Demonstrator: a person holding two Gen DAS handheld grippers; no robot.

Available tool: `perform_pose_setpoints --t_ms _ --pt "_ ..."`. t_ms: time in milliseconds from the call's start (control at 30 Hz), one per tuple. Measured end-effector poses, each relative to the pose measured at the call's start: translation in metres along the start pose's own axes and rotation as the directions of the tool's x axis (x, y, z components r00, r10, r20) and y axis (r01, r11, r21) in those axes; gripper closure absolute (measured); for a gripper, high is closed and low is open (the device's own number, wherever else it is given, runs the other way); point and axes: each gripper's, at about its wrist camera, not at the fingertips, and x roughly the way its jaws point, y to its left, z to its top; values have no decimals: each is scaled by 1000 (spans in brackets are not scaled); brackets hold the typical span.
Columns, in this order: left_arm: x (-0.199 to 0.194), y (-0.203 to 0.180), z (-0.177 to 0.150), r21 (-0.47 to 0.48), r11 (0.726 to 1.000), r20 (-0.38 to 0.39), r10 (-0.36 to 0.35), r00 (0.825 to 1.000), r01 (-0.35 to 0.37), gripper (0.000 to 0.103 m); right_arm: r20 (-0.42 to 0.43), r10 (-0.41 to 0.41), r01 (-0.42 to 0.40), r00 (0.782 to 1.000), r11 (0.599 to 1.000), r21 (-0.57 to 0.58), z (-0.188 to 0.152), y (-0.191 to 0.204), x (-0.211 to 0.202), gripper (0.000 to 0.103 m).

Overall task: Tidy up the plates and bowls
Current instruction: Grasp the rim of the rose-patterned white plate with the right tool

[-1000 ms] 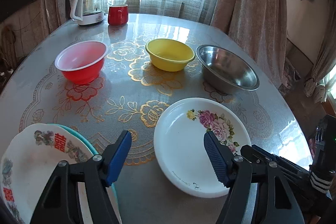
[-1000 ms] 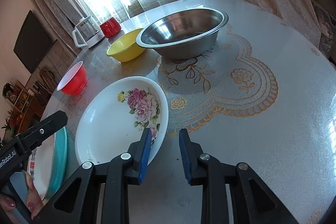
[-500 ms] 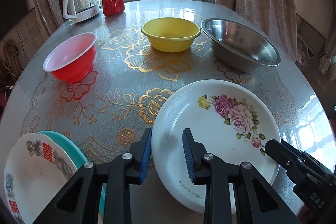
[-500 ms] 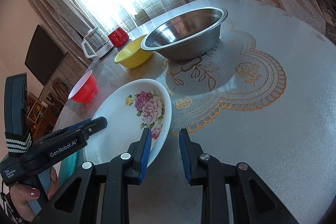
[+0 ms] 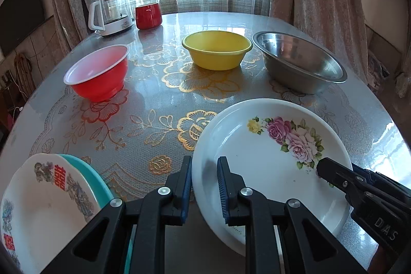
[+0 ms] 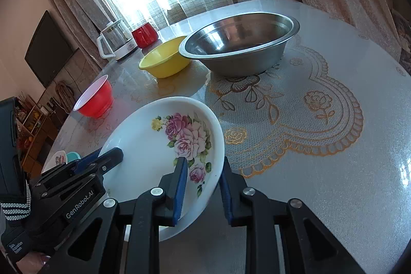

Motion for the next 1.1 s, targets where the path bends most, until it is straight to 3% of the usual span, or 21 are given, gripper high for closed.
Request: perform_pose_setpoints --t_ms 67,167,500,567,800,967,1100 --pt "0 0 -1 -5 1000 9 0 1000 0 84 1 -14 13 1000 1000 13 0 -2 1 86" --pt "-2 -4 -4 10 1000 24 7 1000 -7 84 5 16 -16 1000 999 43 0 -9 0 88" --pt "-4 2 -6 -54 995 20 -79 997 80 88 29 60 -63 998 989 132 0 -28 -3 91" --pt "-1 2 -6 -71 992 4 -107 994 107 81 27 59 -62 998 989 131 0 -28 -3 91" --pt "3 -3 -3 -73 992 -1 -101 995 101 77 26 56 -59 998 990 128 0 -27 -2 91" --pt "6 -18 -3 0 993 -22 -119 993 119 48 25 51 -53 998 991 123 0 -26 -2 91" --pt "7 -18 -1 -16 996 -15 -83 996 83 52 20 22 -24 1000 995 100 1 -21 -1 90"
